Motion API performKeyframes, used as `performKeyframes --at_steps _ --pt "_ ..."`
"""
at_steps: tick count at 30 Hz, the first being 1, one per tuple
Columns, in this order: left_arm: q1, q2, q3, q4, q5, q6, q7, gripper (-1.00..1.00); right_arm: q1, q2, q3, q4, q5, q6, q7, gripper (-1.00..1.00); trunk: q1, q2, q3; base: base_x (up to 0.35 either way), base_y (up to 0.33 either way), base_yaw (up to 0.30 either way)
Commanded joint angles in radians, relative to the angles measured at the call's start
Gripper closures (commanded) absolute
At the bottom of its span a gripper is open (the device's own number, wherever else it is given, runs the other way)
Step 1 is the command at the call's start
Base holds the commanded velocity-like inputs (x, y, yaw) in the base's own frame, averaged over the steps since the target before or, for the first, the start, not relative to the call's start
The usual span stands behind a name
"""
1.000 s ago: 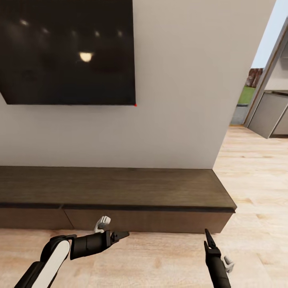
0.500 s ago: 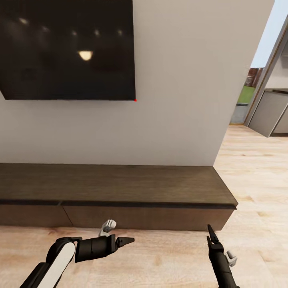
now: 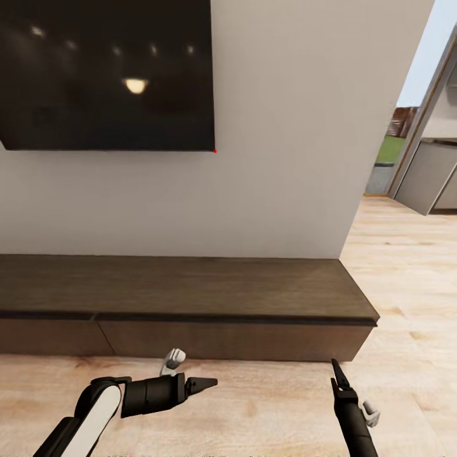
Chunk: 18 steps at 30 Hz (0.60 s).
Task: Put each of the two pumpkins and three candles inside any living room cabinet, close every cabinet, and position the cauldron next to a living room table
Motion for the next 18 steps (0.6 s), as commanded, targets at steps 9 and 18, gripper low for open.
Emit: performKeyframes --at_steps 9,18 --pt "-0.001 0.007 0.001 0.002 -0.006 0.001 -0.151 -1.00 -0.001 -0.001 0.002 0.000 -0.010 0.120 0.151 -1.00 0.034 -0.064 -0.029 0.000 0.000 0.000" --pt "0.001 0.006 0.000 0.002 -0.005 0.001 -0.155 -1.00 -0.001 0.001 0.000 0.002 -0.024 0.134 0.159 -1.00 0.069 -0.127 -0.057 0.000 0.000 0.000"
